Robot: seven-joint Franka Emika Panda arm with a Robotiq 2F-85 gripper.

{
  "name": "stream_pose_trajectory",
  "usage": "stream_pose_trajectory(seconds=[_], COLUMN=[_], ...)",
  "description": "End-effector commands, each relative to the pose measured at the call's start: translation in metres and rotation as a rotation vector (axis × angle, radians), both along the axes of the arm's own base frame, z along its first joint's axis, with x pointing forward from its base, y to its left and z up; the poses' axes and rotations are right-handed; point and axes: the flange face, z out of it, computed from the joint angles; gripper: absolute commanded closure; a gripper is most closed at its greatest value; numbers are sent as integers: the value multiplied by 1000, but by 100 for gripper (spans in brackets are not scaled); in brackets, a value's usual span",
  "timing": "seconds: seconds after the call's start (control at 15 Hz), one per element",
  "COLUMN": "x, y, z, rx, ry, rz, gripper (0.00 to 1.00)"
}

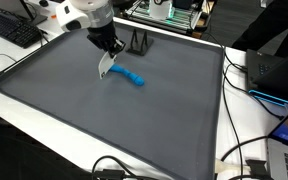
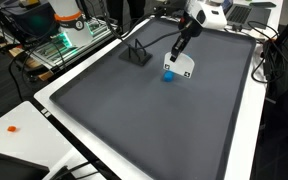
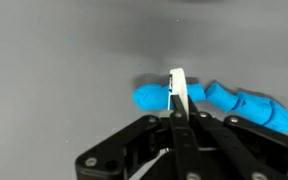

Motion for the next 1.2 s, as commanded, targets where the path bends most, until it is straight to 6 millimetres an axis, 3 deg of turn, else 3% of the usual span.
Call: stream_pose_trajectory(seconds=[0.0,1.13], x=[-2,-22], y=[-5,-10], z=[-11,-51], rx=[-7,33], ry=[3,54], rz=[28,7], gripper=[99,99])
